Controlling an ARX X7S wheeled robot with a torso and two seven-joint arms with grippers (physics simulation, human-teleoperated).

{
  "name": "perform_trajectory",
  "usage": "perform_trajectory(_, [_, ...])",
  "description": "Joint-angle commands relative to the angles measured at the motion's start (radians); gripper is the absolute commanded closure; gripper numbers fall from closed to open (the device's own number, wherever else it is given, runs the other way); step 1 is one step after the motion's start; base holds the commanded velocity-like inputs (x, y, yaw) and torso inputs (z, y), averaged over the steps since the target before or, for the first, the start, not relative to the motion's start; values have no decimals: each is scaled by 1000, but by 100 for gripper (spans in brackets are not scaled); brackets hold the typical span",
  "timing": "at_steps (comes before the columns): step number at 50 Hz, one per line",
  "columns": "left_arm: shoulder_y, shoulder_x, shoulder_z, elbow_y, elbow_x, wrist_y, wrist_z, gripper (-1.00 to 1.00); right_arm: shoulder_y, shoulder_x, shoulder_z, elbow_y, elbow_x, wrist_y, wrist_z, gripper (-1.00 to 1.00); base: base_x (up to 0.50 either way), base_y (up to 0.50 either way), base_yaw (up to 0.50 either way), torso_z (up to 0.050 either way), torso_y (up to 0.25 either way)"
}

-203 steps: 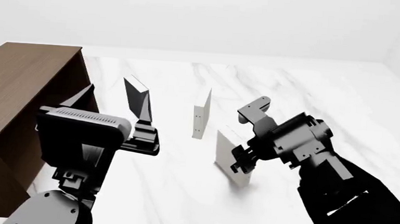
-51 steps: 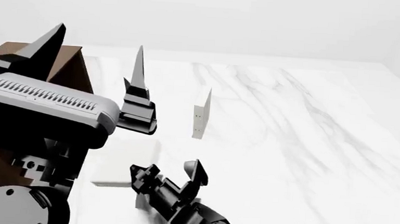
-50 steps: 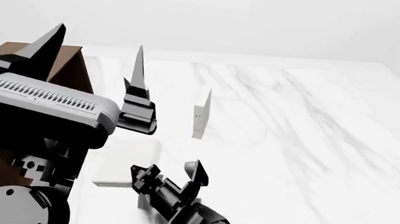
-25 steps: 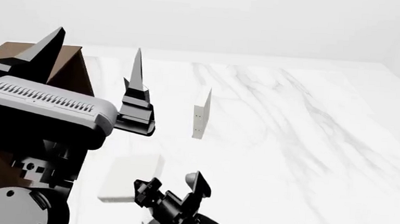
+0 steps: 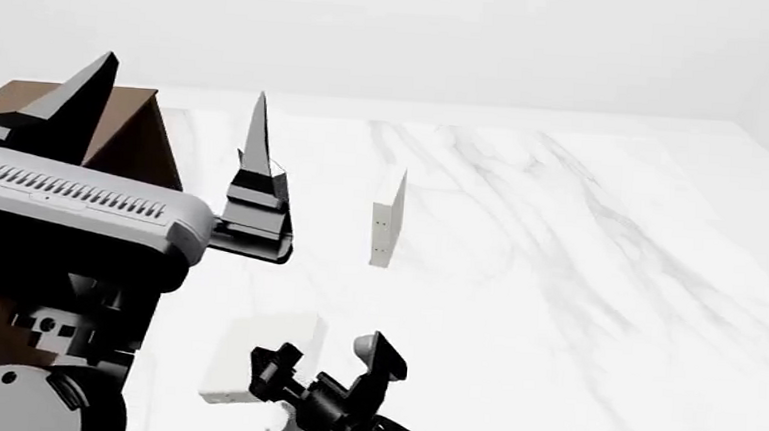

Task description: Pick up the book on the right and place it under the cabinet shelf.

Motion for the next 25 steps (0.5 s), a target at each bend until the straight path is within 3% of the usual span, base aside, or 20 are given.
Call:
perform_trajectory(1, [7,-10,-8,9,-15,8,-10,-100,7,-3,19,-12,-68,-17,11,-100,0,0,0,0,0])
perform_trajectory(25, [2,-23,-21,35,-50,4,-36,-100,56,-3,32,-18,-490,-68,262,-100,0,0,0,0,1])
